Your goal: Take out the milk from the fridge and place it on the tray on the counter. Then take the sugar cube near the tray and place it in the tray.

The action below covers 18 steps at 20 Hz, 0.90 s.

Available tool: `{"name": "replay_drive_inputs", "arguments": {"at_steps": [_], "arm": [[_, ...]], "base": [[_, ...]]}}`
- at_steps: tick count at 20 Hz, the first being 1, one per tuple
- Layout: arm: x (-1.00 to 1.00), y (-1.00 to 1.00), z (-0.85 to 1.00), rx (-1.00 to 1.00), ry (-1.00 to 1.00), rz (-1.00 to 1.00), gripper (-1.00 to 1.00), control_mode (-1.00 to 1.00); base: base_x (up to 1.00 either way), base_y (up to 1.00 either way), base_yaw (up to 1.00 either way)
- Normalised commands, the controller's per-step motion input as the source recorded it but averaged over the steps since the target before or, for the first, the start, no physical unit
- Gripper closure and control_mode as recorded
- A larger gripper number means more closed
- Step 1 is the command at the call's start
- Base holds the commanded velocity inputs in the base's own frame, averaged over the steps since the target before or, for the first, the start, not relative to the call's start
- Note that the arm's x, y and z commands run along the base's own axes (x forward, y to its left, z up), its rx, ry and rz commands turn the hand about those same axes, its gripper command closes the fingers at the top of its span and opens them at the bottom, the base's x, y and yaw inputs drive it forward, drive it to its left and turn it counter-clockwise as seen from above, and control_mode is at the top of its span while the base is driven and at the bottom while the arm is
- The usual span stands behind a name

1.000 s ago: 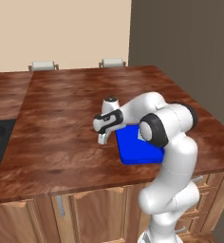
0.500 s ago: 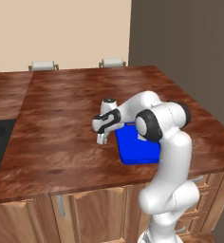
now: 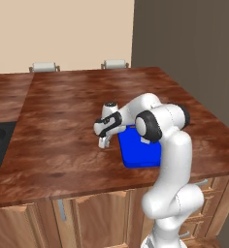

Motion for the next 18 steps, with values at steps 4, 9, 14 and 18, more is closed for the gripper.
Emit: {"name": "replay_drive_inputs", "arguments": {"at_steps": [4, 9, 14, 18], "arm": [[0.00, 0.07, -0.21, 0.00, 0.00, 0.00, 1.00, -1.00], [0.00, 0.03, -0.24, 0.00, 0.02, 0.00, 1.00, -1.00], [-0.01, 0.00, -0.16, 0.00, 0.00, 0.00, 1.00, -1.00], [0.00, 0.00, -0.12, 0.00, 0.00, 0.00, 1.00, -1.00]], "base": [[0.00, 0.00, 0.00], [0.00, 0.00, 0.00], [0.00, 0.00, 0.00], [0.00, 0.00, 0.00]]}}
